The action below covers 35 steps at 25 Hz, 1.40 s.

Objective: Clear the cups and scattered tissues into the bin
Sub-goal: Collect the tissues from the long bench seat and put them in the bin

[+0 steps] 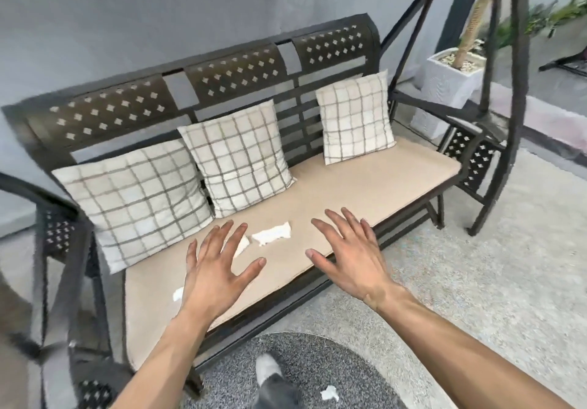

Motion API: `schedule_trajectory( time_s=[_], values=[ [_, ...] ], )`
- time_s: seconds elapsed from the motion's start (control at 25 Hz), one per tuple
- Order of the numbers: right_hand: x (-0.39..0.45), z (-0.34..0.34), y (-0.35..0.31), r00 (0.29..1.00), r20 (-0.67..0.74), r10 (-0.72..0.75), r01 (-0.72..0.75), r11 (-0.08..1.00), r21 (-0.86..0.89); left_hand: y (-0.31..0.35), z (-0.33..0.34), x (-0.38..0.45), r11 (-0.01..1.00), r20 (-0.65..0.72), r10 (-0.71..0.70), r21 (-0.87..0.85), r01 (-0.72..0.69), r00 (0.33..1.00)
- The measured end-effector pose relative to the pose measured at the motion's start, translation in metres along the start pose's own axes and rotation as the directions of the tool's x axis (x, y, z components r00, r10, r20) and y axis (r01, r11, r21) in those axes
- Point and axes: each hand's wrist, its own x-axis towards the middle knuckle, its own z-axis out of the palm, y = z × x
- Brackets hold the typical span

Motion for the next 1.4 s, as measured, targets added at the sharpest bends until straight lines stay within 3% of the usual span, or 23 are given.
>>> schedule_trajectory(
  time_s=[0.28, 0.68, 1.12, 1.2, 1.4],
  values=[
    [0.101, 0.046, -0.052, 0.978, 0.096, -0.187, 0.182, 0.982, 0.056, -0.087, -0.004, 0.019, 0.975, -0.079, -0.220, 0.016, 0.221, 0.972],
    [0.211, 0.117, -0.111, 0.958, 0.173, -0.231, 0.216, 0.971, 0.099, -0.197, 0.008, 0.054, 0.928, -0.056, -0.371, 0.018, 0.372, 0.927],
    [0.263, 0.243, -0.085, 0.882, 0.345, -0.321, 0.270, 0.944, 0.187, -0.240, 0.130, 0.055, 0.846, 0.010, -0.531, 0.061, 0.530, 0.847],
    [0.269, 0.280, -0.075, 0.859, 0.384, -0.338, 0.291, 0.940, 0.177, -0.252, 0.163, 0.046, 0.817, 0.063, -0.575, 0.093, 0.569, 0.816],
    [0.280, 0.384, -0.063, 0.789, 0.518, -0.331, 0.311, 0.942, 0.129, -0.287, 0.248, 0.031, 0.703, 0.226, -0.711, 0.205, 0.681, 0.666]
  ],
)
